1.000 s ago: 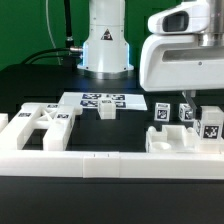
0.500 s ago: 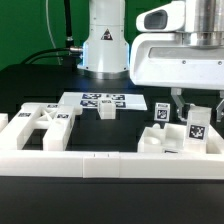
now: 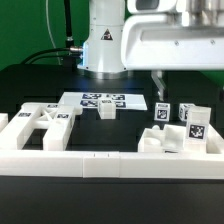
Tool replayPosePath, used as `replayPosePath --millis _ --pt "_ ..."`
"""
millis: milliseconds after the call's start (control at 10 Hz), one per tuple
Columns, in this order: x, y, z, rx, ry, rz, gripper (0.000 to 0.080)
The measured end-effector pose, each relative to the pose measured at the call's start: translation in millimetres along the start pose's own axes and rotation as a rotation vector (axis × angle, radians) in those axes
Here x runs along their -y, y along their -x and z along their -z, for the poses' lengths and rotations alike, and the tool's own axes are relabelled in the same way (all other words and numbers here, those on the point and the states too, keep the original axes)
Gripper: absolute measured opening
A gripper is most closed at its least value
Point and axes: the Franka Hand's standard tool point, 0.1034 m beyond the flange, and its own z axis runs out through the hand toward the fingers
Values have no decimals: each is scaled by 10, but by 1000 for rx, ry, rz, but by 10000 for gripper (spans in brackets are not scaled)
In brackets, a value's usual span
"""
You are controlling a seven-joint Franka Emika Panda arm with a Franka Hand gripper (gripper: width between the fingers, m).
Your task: Assemble chair
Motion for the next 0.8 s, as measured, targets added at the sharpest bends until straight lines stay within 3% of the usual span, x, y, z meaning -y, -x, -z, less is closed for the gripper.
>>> replayPosePath --millis 100,600,700,800 --pt "-87 55 54 4 3 -1 648" --pt "-77 58 19 7 5 4 649" --pt "-143 84 -1 10 11 57 649" --pt "-304 147 -32 7 19 93 649"
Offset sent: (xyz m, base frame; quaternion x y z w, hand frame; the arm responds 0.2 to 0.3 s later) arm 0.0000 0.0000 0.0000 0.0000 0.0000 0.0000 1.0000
